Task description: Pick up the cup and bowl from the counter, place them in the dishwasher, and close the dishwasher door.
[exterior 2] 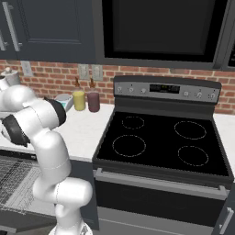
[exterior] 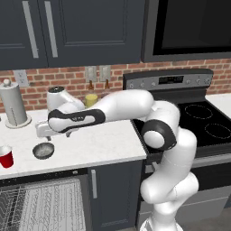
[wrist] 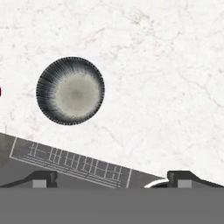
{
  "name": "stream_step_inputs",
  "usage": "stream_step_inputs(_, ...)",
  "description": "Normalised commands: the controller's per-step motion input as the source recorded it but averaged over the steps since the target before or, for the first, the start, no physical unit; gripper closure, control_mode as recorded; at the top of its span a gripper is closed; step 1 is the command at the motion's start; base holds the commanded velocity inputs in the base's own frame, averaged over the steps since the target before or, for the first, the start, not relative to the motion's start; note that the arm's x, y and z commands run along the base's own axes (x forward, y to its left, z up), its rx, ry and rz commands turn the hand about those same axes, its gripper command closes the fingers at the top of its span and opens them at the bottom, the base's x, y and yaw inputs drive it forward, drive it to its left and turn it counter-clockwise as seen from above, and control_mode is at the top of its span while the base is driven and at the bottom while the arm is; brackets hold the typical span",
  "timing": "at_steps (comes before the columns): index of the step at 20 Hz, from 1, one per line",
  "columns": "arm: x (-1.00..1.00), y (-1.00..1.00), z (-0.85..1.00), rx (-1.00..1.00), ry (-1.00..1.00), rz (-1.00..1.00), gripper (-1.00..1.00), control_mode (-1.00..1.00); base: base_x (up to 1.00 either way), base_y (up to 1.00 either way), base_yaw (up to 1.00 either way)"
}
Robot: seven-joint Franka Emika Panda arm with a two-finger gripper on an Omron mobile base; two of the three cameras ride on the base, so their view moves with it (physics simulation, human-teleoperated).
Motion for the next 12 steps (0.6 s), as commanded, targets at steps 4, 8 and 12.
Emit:
stream_step_inputs(4, 0.0, 0.03, -0.22, 0.0, 0.0, 0.0, -1.0, -1.0, 0.0, 0.0, 0.0)
stream_step_inputs(8, 0.0, 0.01, -0.29, 0.0, 0.0, 0.0, -1.0, -1.0, 0.0, 0.0, 0.0)
stream_step_inputs(12, 0.0, 0.04, -0.29, 0.0, 0.0, 0.0, -1.0, -1.0, 0.0, 0.0, 0.0)
